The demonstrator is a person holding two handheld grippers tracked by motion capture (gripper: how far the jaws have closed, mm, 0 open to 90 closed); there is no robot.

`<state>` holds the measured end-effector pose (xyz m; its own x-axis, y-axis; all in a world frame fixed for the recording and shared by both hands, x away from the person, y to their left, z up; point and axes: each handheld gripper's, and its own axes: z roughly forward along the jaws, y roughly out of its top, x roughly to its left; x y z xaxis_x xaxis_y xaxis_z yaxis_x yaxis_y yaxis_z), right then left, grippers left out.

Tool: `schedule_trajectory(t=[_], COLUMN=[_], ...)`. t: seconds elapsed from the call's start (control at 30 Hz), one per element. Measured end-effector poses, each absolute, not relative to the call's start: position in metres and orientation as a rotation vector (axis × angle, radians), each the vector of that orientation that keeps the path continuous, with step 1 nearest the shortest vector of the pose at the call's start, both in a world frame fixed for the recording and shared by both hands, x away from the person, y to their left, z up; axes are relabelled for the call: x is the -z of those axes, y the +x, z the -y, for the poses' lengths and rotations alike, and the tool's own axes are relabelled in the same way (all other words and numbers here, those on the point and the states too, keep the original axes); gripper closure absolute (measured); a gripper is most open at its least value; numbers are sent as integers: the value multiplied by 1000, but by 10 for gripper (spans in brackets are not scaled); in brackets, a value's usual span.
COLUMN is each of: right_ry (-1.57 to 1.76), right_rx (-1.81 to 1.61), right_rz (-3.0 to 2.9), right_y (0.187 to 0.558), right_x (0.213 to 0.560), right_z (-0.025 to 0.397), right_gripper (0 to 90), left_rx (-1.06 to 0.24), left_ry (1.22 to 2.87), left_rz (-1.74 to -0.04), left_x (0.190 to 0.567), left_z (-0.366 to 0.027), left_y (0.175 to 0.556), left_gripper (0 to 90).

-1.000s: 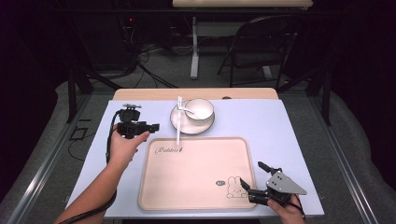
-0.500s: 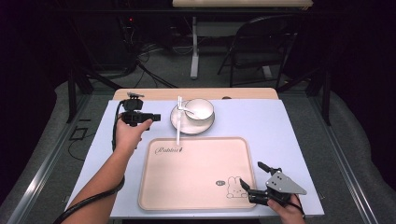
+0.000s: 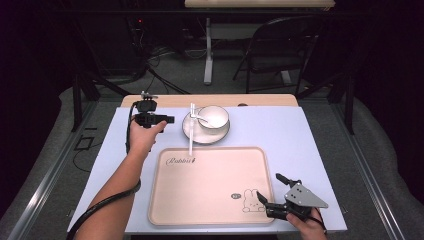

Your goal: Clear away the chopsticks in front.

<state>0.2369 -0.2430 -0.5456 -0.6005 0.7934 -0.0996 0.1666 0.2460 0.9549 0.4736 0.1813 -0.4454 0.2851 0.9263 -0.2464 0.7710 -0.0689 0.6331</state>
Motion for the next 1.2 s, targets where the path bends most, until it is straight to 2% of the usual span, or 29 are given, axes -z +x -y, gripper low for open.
schedule_trajectory(t=[0.57,1.2], right_ry=[885,877], right_rx=[-1386,-1394], right_rz=[-1929,-1933], right_y=[238,239], right_x=[546,546], right_z=[244,244], right_gripper=[140,140], left_rx=[-315,-257], left_ry=[1856,1848], left_rz=[-1559,-1561], left_x=[465,492], left_z=[-171,-142], left_y=[498,508], left_gripper=[637,725])
